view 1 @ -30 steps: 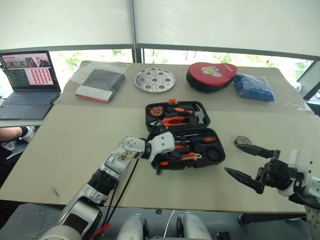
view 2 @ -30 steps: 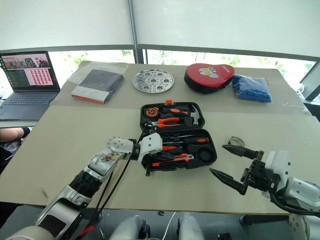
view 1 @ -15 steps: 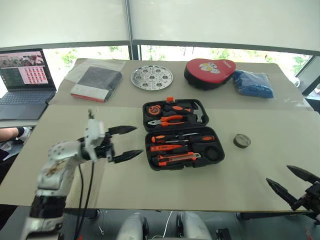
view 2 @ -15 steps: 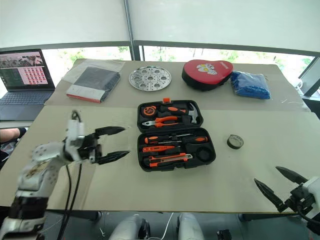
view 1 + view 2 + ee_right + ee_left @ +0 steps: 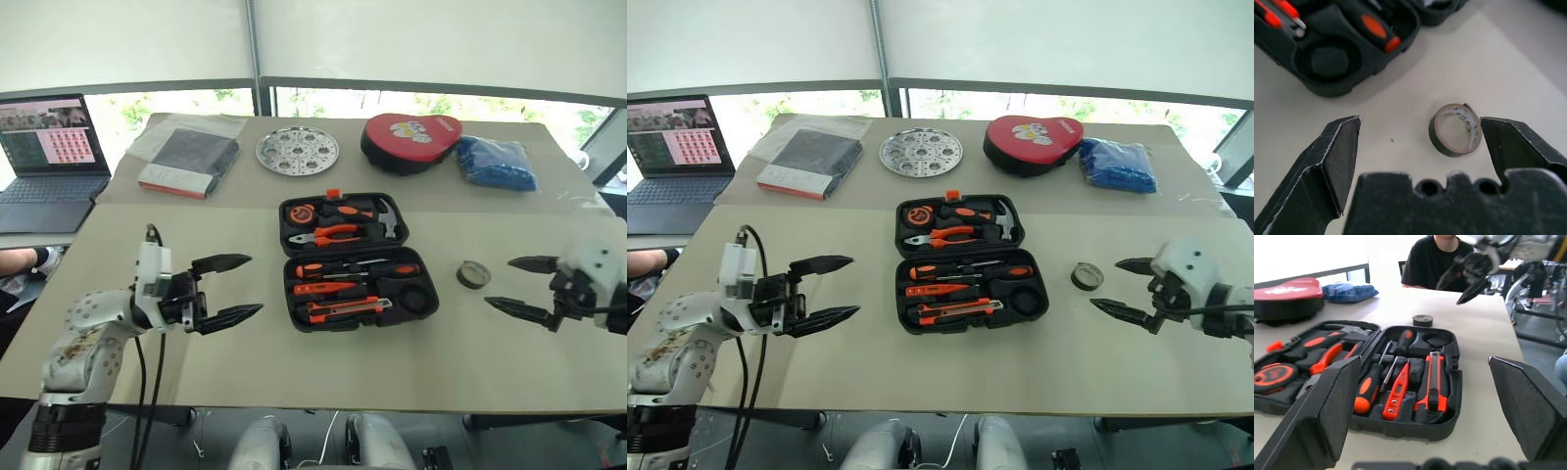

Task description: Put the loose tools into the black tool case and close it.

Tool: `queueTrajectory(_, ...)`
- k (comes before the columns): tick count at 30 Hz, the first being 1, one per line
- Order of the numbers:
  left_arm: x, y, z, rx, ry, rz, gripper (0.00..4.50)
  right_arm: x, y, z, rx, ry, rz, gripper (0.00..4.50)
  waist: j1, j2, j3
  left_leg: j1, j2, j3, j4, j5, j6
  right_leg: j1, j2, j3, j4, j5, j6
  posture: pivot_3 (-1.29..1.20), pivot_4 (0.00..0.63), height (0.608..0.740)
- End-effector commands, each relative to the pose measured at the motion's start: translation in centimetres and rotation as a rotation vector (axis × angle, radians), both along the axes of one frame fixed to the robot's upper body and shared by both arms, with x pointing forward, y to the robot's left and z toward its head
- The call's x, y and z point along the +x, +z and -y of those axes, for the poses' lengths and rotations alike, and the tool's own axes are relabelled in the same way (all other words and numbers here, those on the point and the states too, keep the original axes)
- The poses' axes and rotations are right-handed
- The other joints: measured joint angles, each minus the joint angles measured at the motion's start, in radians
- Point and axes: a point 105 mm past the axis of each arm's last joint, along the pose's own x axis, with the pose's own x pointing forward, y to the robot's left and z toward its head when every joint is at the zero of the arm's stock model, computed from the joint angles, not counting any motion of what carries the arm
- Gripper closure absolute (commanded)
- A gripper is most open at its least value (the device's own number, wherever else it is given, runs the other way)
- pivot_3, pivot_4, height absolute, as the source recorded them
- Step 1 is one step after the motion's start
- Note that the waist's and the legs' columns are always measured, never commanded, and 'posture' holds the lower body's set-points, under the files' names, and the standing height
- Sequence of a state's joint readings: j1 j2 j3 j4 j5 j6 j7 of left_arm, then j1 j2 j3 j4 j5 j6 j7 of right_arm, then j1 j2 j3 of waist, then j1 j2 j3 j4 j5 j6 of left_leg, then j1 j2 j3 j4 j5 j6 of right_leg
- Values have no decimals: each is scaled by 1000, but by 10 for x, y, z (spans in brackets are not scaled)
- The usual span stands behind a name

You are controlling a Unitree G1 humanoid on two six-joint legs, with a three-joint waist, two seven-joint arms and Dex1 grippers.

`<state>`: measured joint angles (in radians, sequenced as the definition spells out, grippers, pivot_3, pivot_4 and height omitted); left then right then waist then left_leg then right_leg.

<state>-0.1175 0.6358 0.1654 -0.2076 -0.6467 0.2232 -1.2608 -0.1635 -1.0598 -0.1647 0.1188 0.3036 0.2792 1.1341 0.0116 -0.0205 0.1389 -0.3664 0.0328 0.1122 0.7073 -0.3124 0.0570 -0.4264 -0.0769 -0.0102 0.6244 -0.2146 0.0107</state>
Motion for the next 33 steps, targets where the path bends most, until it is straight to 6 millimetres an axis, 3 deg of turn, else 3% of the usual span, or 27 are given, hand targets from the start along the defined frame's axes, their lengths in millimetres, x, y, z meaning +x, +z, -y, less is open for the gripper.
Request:
queueTrajectory(1, -9, 16, 22, 13, -88, 80, 48, 12, -12, 8, -86, 0, -77, 0, 2, 0, 0, -3, -1, 0, 0, 0, 0, -3, -1, 0, 0, 0, 0, 0, 150, 740)
queueTrajectory(3, -12, 18, 28, 12, -113, 94, 48, 21, -17, 9, -109, 4, -81, 0, 1, 0, 0, -4, -1, 1, 0, 1, -1, -3, -1, 0, -2, 0, 1, 0, 150, 740)
queueTrajectory(6, -18, 19, 33, 24, -163, 109, 0, 30, -22, 11, -131, -1, -112, 654, -2, 0, 0, -4, -1, 1, 0, 1, -2, -3, -1, 1, -5, 0, 1, 0, 150, 740)
queueTrajectory(17, -14, 19, 31, 33, -173, 112, 0, 45, -29, 5, -126, 61, -99, 4422, -5, 0, 0, -4, -1, 1, -1, 1, -2, 0, -1, 0, -10, 2, 5, 0, 150, 740)
queueTrajectory(21, -18, 19, 30, 20, -196, 159, 0, 41, -22, -4, -75, 151, -78, 4478, -6, 0, 0, -4, -1, 1, -1, 2, -3, 1, -1, 0, -11, 2, 6, 0, 150, 740)
queueTrajectory(24, -15, 10, 22, 40, -135, 131, 0, 19, 21, -53, 145, 362, -123, 4478, -9, 3, 1, -4, -1, 1, -1, 2, -3, 1, -1, 0, -11, 2, 6, 0, 150, 740)
queueTrajectory(26, -13, 3, 14, 64, -98, 113, 0, 1, 33, -83, 222, 453, -194, 4478, -13, 5, 2, -3, 0, 1, -1, 2, -3, 0, -1, 0, -10, 3, 6, 0, 150, 740)
queueTrajectory(29, -11, -8, 6, 108, -47, 107, 0, -10, 25, -101, 248, 454, -274, 4478, -17, 4, 2, -3, 2, 0, -3, 1, -2, 0, -1, -1, -9, 3, 5, 0, 150, 740)
queueTrajectory(33, -12, -15, 1, 129, -14, 81, 0, -8, 4, -108, 193, 433, -284, 4478, -2, 3, 2, -3, 0, -2, -3, -2, 2, 1, -3, -4, -11, 4, 4, 0, 150, 740)
